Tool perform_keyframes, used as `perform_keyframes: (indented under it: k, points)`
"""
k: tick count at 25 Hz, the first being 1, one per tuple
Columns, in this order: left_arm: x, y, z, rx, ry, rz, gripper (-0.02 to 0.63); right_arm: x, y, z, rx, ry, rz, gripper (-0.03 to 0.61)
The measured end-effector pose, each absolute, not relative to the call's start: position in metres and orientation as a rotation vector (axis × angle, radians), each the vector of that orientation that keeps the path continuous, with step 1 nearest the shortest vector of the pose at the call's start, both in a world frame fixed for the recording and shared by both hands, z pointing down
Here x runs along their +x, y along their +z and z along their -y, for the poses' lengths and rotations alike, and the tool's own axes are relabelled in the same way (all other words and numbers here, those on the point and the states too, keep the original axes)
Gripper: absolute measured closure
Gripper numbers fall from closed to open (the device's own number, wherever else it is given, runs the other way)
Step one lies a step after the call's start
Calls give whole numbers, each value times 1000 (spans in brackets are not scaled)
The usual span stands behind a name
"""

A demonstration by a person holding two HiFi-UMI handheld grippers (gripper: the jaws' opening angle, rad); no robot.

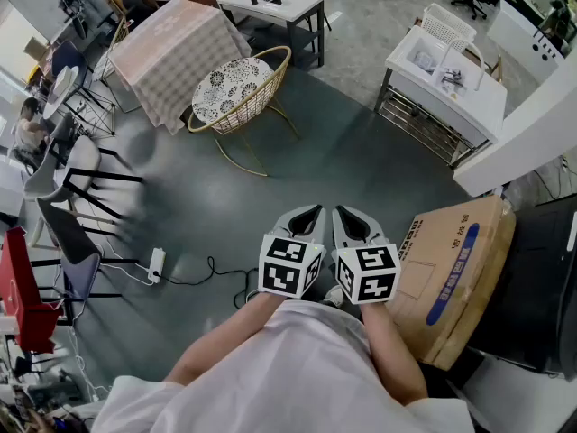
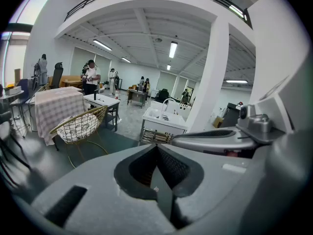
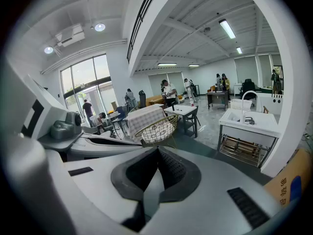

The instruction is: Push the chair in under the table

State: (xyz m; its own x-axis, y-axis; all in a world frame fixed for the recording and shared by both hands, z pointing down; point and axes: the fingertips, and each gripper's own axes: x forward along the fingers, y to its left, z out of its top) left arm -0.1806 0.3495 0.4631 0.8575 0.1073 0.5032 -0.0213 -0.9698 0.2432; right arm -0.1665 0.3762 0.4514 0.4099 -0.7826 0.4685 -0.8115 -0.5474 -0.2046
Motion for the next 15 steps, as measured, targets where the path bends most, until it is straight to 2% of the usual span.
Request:
perform_keyframes:
  k: [15]
  points:
    - [-184,460,-281,2785,754,-92,609,-171,453,-311,2599,839,1408,575]
